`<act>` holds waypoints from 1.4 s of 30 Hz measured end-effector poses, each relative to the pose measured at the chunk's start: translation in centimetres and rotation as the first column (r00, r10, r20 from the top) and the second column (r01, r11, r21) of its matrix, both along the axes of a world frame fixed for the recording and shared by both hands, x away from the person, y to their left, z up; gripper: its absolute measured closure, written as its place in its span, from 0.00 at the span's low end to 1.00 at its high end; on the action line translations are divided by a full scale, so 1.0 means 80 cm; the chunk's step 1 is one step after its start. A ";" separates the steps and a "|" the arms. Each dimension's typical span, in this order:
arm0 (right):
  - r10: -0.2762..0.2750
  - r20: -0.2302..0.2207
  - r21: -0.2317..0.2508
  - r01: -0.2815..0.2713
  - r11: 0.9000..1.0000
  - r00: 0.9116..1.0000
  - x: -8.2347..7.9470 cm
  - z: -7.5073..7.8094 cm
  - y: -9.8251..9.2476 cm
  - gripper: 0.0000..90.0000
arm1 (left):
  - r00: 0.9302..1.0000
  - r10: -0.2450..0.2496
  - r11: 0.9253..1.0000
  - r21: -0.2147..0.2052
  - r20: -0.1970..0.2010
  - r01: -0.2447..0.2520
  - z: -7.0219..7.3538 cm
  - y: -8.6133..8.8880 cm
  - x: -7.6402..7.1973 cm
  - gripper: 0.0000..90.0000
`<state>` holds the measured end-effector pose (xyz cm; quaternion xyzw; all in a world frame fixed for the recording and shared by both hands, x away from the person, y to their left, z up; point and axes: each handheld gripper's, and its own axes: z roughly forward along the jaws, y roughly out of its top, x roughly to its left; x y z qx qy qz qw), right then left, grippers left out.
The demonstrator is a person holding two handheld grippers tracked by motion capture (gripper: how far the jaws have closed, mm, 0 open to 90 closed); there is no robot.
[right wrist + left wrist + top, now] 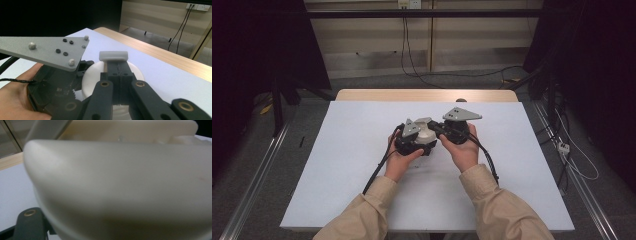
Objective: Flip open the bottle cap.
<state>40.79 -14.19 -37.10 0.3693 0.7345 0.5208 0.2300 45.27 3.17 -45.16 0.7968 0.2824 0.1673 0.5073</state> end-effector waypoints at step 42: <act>0.009 0.031 -0.014 -0.009 1.000 0.999 0.028 0.008 0.018 1.00 | 1.000 0.000 1.000 0.005 0.002 0.000 0.000 0.000 0.000 0.21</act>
